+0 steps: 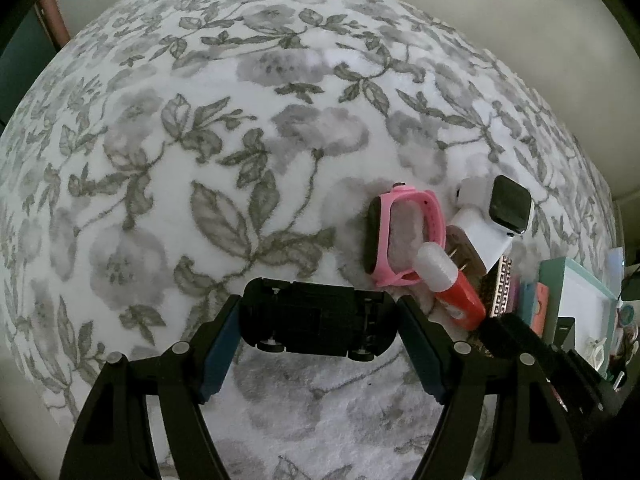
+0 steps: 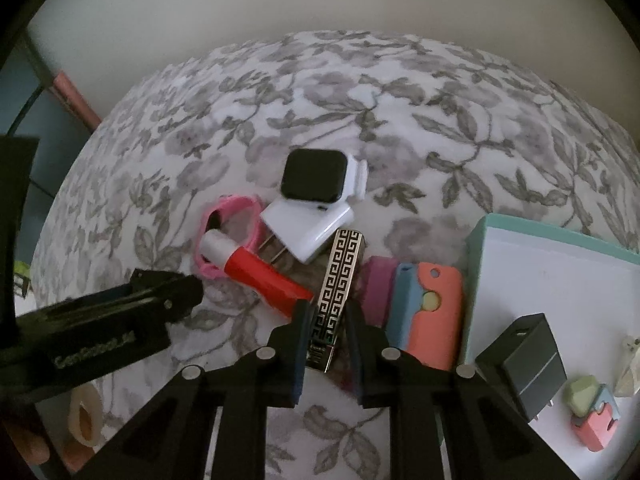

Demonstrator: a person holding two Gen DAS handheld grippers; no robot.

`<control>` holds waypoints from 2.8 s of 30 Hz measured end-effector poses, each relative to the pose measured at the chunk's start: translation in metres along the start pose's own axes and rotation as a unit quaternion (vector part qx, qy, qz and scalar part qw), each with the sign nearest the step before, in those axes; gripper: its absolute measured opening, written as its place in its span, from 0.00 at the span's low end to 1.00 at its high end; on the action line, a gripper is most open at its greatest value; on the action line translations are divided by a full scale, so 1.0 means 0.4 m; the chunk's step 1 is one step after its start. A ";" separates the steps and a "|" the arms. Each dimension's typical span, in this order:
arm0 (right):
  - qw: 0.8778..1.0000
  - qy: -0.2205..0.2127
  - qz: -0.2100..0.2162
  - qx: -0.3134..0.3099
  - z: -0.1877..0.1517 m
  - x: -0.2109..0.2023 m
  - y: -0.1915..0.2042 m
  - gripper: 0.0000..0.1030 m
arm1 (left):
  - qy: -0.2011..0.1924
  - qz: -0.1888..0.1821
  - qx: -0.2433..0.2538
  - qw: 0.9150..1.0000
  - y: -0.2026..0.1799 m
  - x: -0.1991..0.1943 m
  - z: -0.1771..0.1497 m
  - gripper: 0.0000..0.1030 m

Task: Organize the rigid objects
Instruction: 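Grasp the gold-patterned bar with the right gripper while the left gripper holds the black case, then carry the gold bar and black case over the teal-rimmed tray with both grippers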

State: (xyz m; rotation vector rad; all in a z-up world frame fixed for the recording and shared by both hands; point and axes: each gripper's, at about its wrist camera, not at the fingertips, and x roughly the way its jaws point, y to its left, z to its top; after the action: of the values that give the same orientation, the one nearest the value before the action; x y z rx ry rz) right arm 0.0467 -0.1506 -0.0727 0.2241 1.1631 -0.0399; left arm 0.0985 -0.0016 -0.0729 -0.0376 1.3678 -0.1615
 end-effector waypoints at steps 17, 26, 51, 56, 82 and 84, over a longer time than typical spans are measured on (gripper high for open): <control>1.000 0.014 -0.003 -0.007 0.003 0.007 -0.001 0.22 | 0.001 0.004 -0.001 1.000 0.004 0.001 -0.001 0.75; 1.000 0.029 0.002 0.004 -0.001 0.018 0.000 0.23 | 0.001 0.005 0.003 1.000 0.002 0.002 -0.001 0.75; 0.999 0.015 0.015 0.026 -0.008 0.023 -0.020 0.20 | -0.008 0.009 0.014 1.000 -0.011 0.006 0.009 0.73; 0.999 0.008 0.021 0.041 -0.005 -0.001 -0.036 0.17 | -0.024 0.006 0.023 0.999 -0.020 -0.019 0.025 0.73; 0.991 -0.089 0.035 0.092 -0.016 -0.229 -0.149 0.16 | -0.117 -0.023 0.088 0.989 -0.144 -0.206 -0.009 0.73; 0.989 -0.102 0.029 0.104 -0.022 -0.257 -0.177 0.16 | -0.119 -0.028 0.097 0.988 -0.165 -0.213 -0.017 0.73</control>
State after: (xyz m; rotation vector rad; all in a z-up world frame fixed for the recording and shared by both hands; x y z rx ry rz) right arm -0.0128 -0.2267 0.0071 0.4281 0.9467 -0.1310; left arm 0.0693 -0.0548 0.0167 0.0666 1.1087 -0.3267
